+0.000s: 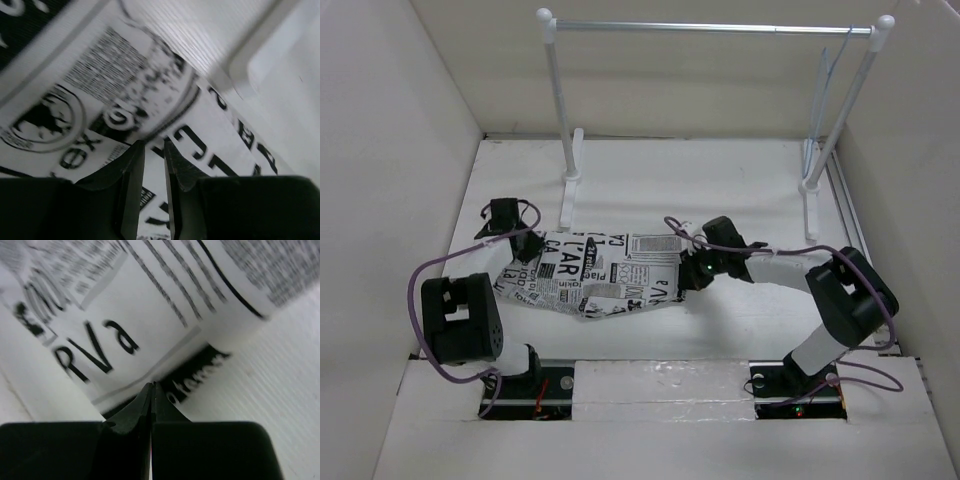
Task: Place the trousers on the hanger
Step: Fold the trousers at the center of the board.
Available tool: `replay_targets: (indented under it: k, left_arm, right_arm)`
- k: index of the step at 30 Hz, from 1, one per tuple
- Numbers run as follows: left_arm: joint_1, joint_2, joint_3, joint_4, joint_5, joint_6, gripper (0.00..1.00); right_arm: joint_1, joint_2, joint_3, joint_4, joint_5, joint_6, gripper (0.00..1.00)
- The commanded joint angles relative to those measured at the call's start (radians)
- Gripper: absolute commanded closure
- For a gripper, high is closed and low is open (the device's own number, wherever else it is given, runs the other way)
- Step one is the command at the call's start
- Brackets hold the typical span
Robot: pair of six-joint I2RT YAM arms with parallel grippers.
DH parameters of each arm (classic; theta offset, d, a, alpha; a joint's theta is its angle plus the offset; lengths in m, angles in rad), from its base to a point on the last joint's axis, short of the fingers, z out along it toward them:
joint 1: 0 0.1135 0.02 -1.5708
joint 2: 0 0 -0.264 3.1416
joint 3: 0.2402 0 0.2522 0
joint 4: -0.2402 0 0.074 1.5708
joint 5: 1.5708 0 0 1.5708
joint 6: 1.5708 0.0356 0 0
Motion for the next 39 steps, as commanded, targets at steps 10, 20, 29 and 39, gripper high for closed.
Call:
replay_targets:
  k: [10,20,29,39]
  left_arm:
    - [0.144,-0.074,-0.069,0.039,0.06,-0.06,0.82]
    - [-0.26,-0.162,0.156,-0.025,-0.03,-0.017,0.85]
    - [-0.431,-0.096,-0.002,0.056,-0.021,-0.067,0.85]
    - [-0.417,-0.163,0.09,-0.007,-0.03,0.008,0.83]
  right_arm:
    - [-0.12,-0.069,-0.108,-0.057,-0.03,-0.129,1.0]
    - [-0.115,0.053,0.29,-0.08,-0.119,-0.16,1.0]
    - [-0.274,0.364,0.383,-0.014,-0.182,-0.176,1.0]
    - [-0.207,0.147,0.551,-0.223,-0.16,-0.217,0.87]
